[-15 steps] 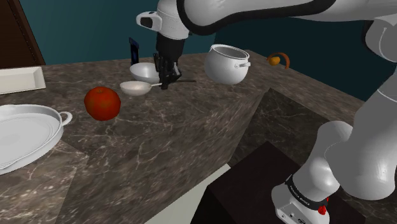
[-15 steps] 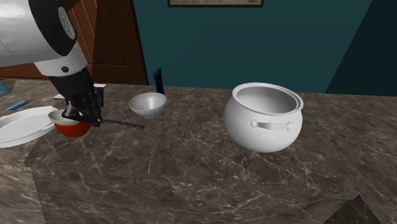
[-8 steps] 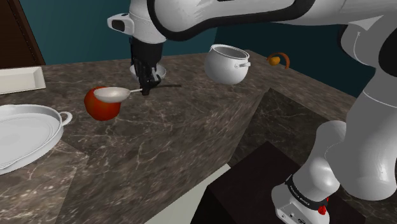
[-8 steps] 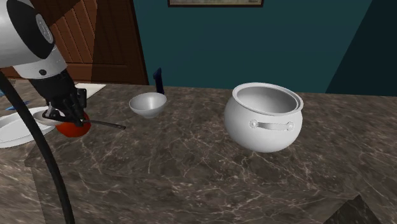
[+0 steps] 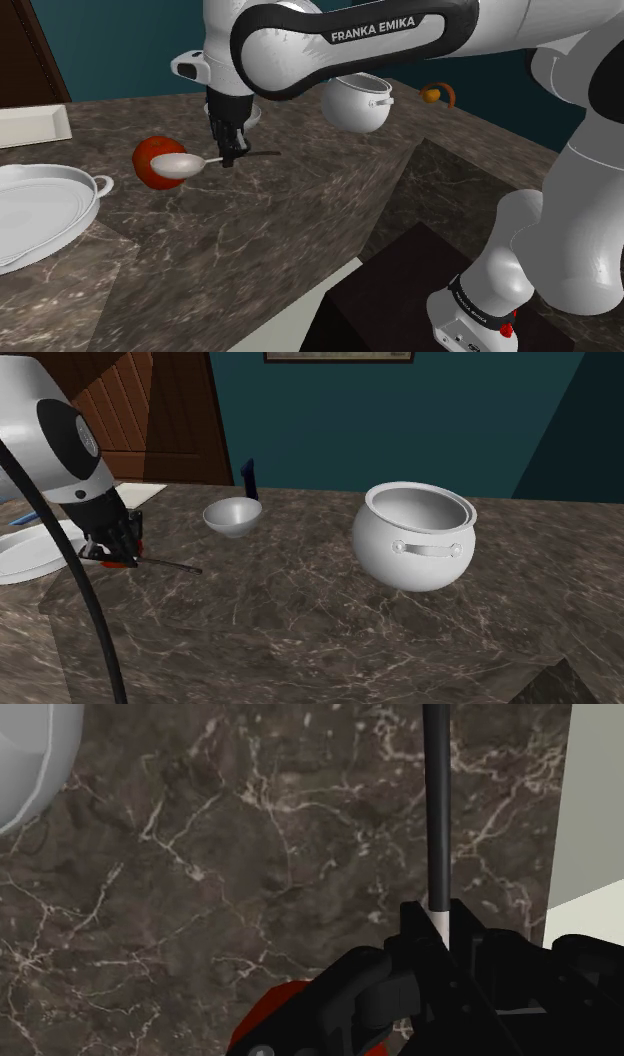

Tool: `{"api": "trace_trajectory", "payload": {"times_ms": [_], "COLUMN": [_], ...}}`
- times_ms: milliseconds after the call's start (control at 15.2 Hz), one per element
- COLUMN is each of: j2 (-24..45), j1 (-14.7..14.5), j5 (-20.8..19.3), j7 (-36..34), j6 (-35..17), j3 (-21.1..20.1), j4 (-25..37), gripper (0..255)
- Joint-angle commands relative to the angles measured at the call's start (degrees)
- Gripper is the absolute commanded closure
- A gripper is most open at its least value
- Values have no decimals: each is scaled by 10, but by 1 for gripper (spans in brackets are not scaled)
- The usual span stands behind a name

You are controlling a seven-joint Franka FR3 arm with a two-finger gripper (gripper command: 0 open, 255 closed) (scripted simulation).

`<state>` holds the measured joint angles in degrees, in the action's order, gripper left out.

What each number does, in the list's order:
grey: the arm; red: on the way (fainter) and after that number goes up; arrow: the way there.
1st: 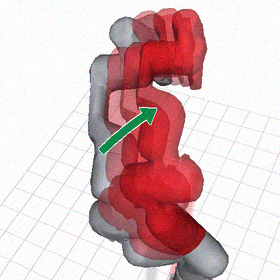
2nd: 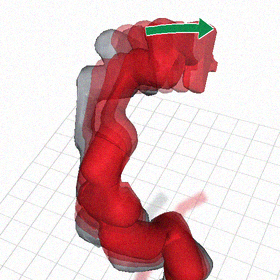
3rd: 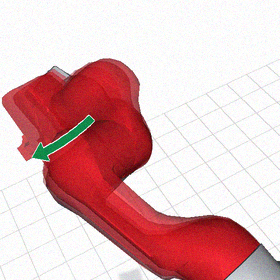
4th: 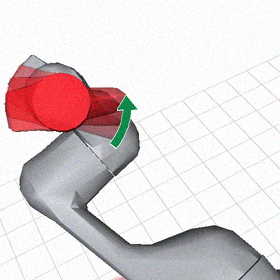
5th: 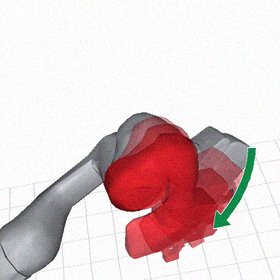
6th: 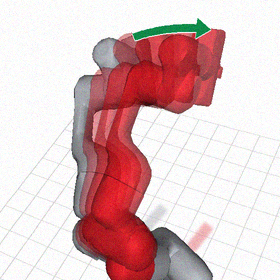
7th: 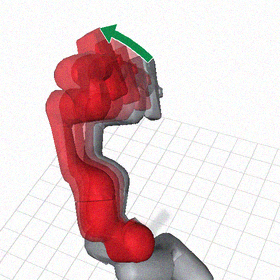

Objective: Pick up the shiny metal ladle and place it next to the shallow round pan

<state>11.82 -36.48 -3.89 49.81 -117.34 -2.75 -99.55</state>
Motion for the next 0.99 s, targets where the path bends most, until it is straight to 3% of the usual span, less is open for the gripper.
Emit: {"api": "trace_trajectory", "payload": {"times_ms": [0,462,924], "j2": [3,18,18], "j1": [1,1,1], "j5": [0,-3,-3], "j7": [1,-3,-3], "j6": [-13,-62,-62], "j3": [1,1,1], "j4": [-10,-44,-44], "gripper": [255,255,255]}}
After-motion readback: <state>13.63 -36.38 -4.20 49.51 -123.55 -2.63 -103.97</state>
